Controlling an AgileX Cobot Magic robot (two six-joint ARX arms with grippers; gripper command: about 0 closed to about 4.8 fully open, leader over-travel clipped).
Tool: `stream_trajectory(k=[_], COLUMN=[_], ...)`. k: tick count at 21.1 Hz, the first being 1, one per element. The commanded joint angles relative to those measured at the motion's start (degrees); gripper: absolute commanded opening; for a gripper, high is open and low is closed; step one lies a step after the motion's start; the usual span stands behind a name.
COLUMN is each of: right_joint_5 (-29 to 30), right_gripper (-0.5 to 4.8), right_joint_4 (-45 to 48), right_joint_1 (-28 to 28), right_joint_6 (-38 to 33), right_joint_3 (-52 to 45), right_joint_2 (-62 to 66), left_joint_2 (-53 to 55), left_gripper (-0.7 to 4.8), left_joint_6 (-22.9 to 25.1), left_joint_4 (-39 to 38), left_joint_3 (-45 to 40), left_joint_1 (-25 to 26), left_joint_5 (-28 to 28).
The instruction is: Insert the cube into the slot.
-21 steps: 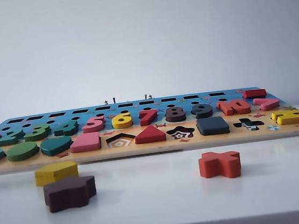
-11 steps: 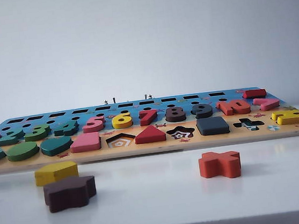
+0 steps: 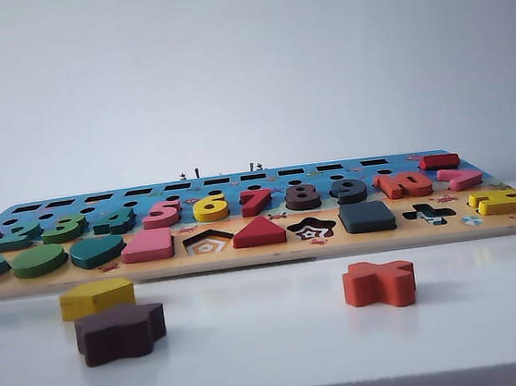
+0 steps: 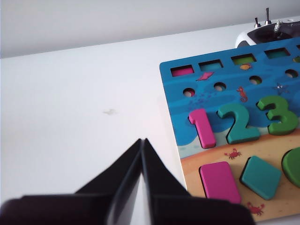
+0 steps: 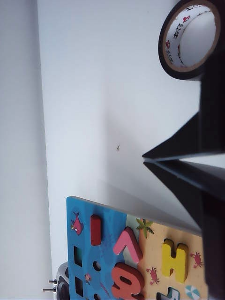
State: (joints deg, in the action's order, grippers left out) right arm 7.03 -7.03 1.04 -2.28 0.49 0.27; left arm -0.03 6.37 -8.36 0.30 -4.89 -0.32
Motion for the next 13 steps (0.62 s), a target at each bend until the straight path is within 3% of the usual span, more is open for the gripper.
stream_trajectory(k=[1, 13], right_joint_5=[-0.35, -0.59], right_gripper=[-0.09, -0.08], right_joint_4=[0.55, -3.08], right_joint_1=[0.09, 0.11], right_joint_6=[0.81, 0.83], right_joint_3=[-0.02, -0.02], right_joint_2=[-0.13, -0.13], left_joint_2=[0.07, 0.07], left_gripper=[0.17, 0.17], left_joint_6=[0.04, -1.18], left_joint_4=[0.94, 2.49], left_joint_3=[0.24, 0.24], left_joint_1=[0.09, 0.09], left_joint_5=[-0.15, -0.15])
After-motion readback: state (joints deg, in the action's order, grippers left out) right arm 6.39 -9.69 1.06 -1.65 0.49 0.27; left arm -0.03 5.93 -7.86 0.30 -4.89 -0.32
